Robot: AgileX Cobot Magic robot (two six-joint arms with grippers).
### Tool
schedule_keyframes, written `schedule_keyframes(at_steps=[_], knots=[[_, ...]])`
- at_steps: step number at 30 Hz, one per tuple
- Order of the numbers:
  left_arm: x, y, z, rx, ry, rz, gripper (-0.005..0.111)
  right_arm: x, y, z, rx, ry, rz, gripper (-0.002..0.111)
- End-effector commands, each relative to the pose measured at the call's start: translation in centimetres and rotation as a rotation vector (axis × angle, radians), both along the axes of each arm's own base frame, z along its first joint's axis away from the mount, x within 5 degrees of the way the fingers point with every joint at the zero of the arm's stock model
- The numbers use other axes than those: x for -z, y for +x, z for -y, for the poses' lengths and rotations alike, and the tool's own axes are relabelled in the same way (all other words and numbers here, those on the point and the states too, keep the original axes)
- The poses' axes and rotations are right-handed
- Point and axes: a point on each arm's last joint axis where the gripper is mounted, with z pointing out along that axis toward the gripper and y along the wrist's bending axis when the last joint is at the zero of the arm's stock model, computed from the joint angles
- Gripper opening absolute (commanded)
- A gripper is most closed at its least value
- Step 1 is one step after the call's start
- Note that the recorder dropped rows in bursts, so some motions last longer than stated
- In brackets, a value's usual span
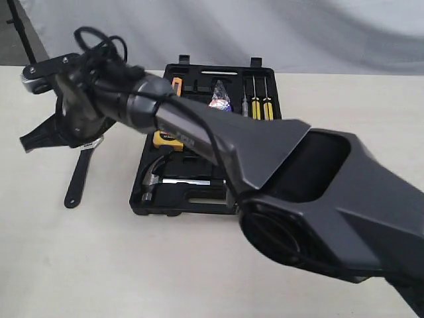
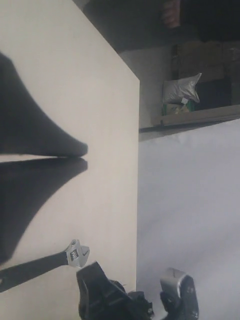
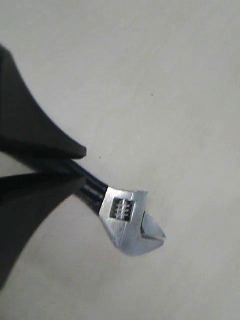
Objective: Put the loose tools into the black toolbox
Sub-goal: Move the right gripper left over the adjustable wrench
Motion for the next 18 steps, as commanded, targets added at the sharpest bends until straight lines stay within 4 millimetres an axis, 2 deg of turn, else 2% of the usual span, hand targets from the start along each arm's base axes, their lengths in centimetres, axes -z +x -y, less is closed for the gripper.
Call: schedule_keyframes(at_steps=[1,3,5,13,18], knots=[[0.1,-0.2,0.0,-0.001,-0.027,0.005,0.001,1.9,0.6,-0.7,0.061,0.069,0.027,0.039],[0.1,-0.2,0.0,-0.001,-0.027,0.005,0.001,1.9,0.8,-0.5,0.081,0.085,0.018,0.050],[0.1,-0.2,0.0,-0.001,-0.027,0.005,0.001,1.8,1.2,-0.2,0.093,0.090,0.020,0.053],[0.1,-0.2,0.0,-0.001,-0.027,0.005,0.001,2.0,1.6,0.5,0.127,0.091,-0.013,0.054],[0.1,-0.2,0.0,-0.001,-0.027,0.005,0.001,3.0,0.7,-0.1,0.077,0.115,-0.129,0.054]])
